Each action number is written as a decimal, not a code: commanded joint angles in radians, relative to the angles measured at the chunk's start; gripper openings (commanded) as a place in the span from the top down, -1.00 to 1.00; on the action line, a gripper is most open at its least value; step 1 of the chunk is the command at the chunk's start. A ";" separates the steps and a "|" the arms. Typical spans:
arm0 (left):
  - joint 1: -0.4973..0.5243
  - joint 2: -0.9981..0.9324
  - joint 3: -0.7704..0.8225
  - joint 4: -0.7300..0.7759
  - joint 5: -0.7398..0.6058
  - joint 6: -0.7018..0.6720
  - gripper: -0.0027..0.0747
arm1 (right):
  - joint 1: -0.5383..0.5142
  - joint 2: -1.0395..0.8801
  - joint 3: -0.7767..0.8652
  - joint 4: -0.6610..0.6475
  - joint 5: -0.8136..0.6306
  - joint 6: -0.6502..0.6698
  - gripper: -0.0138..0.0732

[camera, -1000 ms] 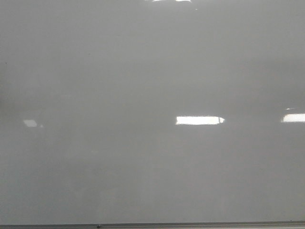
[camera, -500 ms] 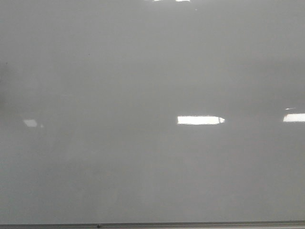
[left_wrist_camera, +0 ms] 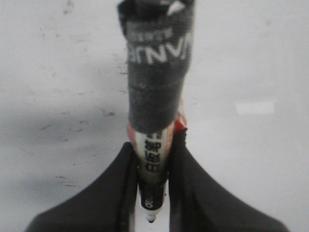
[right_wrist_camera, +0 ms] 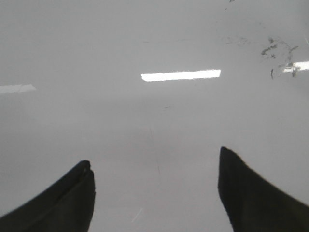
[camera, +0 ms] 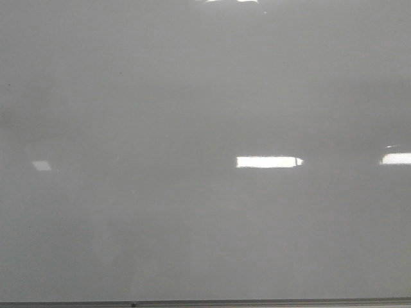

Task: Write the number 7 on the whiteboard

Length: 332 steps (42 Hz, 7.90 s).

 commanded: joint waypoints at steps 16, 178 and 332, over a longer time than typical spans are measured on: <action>-0.477 -0.086 -0.195 -0.026 0.260 0.403 0.98 | 0.084 0.163 -0.160 0.009 0.136 -0.082 -0.59; -1.001 -0.592 -0.034 -0.073 0.228 0.411 0.98 | 0.536 1.296 -0.970 0.645 0.085 -0.771 0.84; -1.002 -0.431 -0.069 -0.121 0.201 0.411 0.99 | 0.867 1.022 -0.944 0.626 0.515 -0.816 0.59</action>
